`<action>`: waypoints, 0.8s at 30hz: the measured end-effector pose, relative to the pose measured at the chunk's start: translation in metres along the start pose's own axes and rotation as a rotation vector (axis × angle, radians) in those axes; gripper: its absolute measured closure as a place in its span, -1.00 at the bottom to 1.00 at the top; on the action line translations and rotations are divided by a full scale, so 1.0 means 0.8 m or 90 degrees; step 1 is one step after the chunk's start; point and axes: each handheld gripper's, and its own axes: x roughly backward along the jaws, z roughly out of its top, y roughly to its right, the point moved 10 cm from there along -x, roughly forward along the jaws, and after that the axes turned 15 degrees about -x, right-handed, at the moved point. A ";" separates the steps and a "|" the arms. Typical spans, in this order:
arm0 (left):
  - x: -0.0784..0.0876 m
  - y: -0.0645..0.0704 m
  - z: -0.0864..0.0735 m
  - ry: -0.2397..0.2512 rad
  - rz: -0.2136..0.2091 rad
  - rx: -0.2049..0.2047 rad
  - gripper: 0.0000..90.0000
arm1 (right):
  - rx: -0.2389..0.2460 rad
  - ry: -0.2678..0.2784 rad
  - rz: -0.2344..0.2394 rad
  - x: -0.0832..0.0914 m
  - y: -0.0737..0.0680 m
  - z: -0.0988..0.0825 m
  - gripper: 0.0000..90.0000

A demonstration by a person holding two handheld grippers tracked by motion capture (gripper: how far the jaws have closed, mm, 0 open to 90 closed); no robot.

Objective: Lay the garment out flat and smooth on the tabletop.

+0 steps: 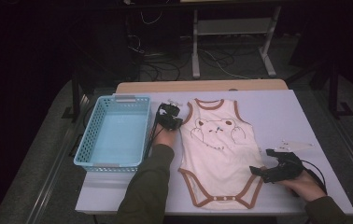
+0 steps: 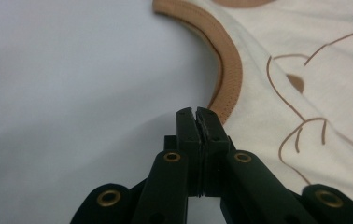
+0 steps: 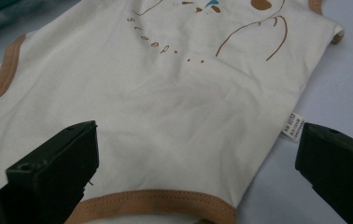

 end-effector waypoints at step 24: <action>0.068 0.080 -0.012 0.068 -0.127 -0.055 0.03 | 0.030 -0.038 -0.013 0.007 -0.014 -0.008 -0.84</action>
